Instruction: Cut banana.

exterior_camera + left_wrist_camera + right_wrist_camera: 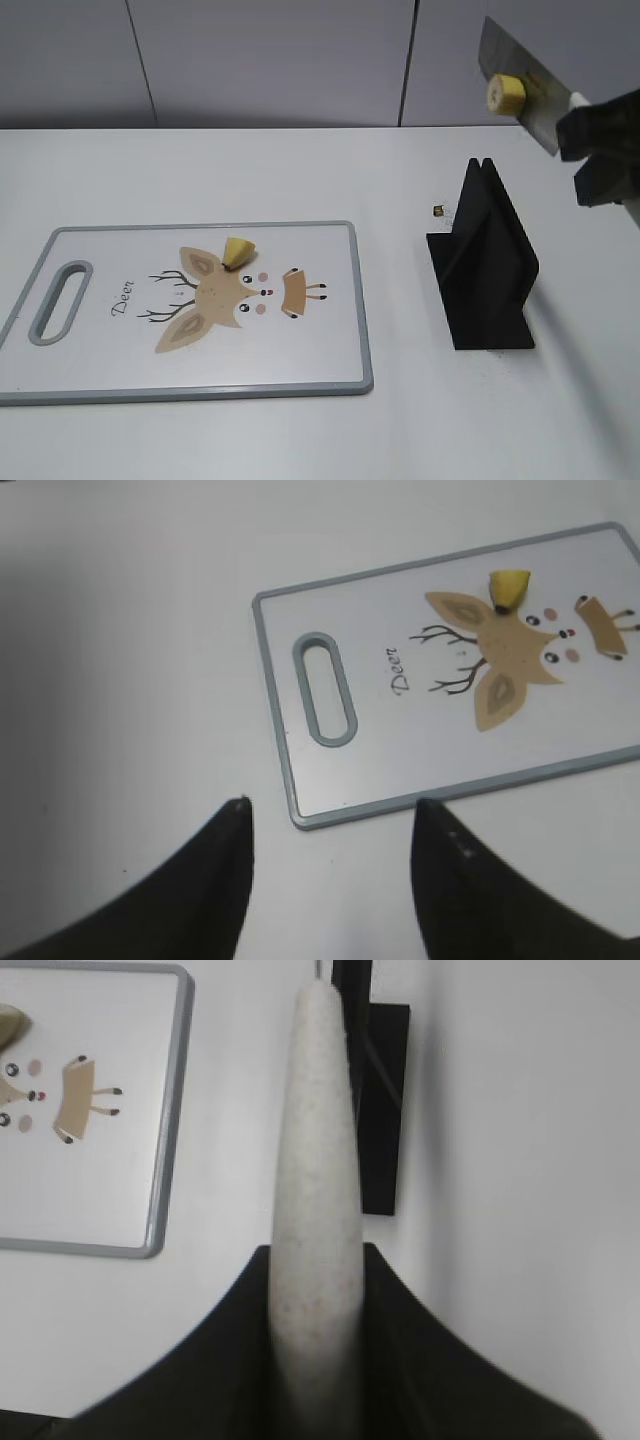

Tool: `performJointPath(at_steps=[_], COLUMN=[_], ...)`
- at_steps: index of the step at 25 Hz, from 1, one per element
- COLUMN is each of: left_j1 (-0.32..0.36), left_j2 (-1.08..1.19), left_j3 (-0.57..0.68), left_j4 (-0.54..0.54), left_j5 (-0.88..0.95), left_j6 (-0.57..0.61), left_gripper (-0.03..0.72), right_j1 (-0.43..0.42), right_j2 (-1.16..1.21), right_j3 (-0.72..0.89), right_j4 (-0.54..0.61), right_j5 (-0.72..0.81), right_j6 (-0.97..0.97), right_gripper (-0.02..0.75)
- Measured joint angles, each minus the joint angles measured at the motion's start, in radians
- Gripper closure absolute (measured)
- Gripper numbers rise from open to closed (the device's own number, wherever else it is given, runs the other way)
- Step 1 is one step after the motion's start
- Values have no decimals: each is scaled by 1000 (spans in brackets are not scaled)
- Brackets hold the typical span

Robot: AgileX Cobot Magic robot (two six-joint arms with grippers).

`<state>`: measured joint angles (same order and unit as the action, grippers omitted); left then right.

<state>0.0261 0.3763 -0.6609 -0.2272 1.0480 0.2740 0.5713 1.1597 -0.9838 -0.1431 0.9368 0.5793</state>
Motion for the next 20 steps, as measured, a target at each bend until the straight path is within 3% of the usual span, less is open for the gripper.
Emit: performJointPath(at_steps=[9,20], left_j1=[0,-5], left_j2=[-365,-382], left_j3=[131,180], left_j4=[77,100], left_j5=[54,49], left_j6=[-57,-59], left_gripper=[190,190], right_j1=[0,0], right_j2=[0,56], right_j3=[154,172], right_j4=[-70,-112], right_j5=[-144,-226], right_j6=[107,128], right_gripper=[579,579])
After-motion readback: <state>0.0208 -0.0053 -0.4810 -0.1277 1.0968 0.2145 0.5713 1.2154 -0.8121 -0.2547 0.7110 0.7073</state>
